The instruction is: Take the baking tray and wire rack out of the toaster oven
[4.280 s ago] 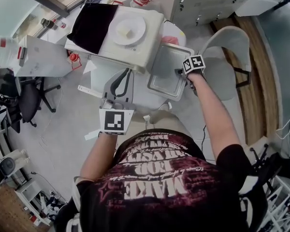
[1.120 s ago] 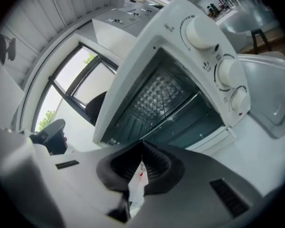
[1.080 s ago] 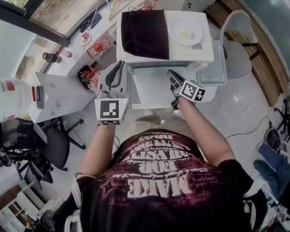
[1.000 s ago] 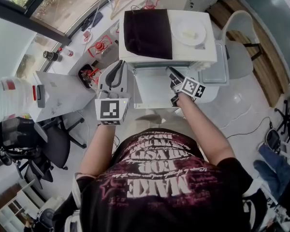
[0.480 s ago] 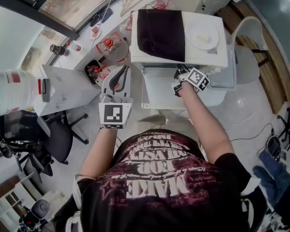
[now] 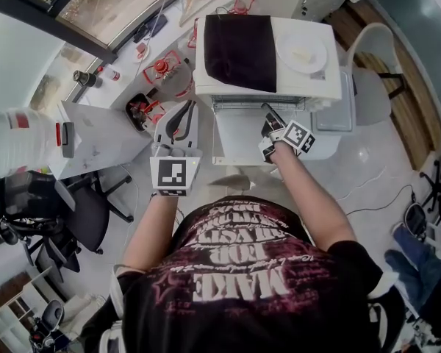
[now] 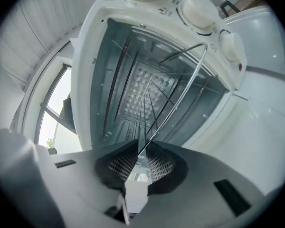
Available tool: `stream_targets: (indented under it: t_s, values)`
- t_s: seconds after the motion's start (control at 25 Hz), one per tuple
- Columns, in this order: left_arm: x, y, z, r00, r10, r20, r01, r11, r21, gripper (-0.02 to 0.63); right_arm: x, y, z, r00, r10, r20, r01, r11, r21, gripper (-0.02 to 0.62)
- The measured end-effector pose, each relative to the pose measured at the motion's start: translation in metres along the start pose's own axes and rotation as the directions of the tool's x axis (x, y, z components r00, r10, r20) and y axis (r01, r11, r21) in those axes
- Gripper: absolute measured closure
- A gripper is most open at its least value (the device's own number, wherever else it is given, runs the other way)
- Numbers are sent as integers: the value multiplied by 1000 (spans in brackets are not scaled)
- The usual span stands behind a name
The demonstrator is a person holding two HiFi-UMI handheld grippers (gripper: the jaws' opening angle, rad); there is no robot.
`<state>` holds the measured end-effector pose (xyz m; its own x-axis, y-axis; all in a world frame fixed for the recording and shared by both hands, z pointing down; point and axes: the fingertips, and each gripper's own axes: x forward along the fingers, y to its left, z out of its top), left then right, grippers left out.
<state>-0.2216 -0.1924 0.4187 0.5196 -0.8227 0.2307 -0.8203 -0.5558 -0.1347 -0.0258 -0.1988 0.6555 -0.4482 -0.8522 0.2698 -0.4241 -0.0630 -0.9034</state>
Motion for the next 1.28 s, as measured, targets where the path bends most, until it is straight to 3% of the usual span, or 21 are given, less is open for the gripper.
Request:
stream_targets:
  t_s: [0.36, 0.52, 0.8, 1.16, 1.28]
  values:
    - [4, -9, 3, 1000, -26, 7, 26, 1000, 5, 581, -21, -4, -20, 1000, -8, -9, 9, 1000, 28, 527]
    - [-2, -7, 0, 1000, -15, 2, 15, 1000, -4, 581, -11, -1, -17, 1000, 1, -8, -1, 999, 44, 367]
    - [-19, 7, -10, 1000, 13, -26, -13, 1000, 16, 581, 18, -3, -6, 998, -7, 69, 0, 995, 100, 345]
    - [-35, 13, -23, 998, 34, -58, -32, 999, 28, 581, 35, -4, 11, 974, -23, 226, -9, 990, 139, 360]
    - [-37, 13, -27, 997, 37, -66, -36, 999, 20, 581, 36, -9, 13, 972, -27, 232, 2, 994, 107, 476]
